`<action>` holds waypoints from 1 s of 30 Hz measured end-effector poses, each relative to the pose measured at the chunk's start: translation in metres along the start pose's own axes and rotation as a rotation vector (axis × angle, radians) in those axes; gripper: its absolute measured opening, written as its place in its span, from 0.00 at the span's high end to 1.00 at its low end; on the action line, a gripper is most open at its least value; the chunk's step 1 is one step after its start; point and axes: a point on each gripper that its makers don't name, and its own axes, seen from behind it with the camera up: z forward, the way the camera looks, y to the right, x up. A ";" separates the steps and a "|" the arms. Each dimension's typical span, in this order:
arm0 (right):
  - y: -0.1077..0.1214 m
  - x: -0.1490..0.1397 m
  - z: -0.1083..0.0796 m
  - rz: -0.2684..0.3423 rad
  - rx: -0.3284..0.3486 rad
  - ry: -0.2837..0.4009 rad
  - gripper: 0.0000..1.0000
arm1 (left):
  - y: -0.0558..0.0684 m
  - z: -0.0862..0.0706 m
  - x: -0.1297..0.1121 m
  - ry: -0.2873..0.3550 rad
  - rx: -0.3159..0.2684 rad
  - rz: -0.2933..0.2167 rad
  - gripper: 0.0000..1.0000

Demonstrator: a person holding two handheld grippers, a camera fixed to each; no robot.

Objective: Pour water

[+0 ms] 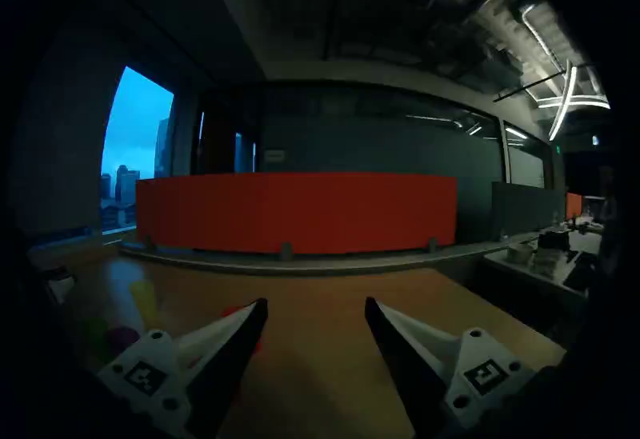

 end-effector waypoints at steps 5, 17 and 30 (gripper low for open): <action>-0.001 0.001 -0.003 -0.003 0.009 0.013 0.05 | 0.000 0.001 0.000 0.000 0.000 0.000 0.01; -0.005 0.001 -0.001 -0.012 0.035 0.052 0.03 | 0.000 0.000 0.000 0.000 0.000 0.001 0.01; -0.014 -0.006 0.015 -0.019 0.044 0.090 0.02 | 0.000 0.000 -0.001 0.000 0.000 0.000 0.01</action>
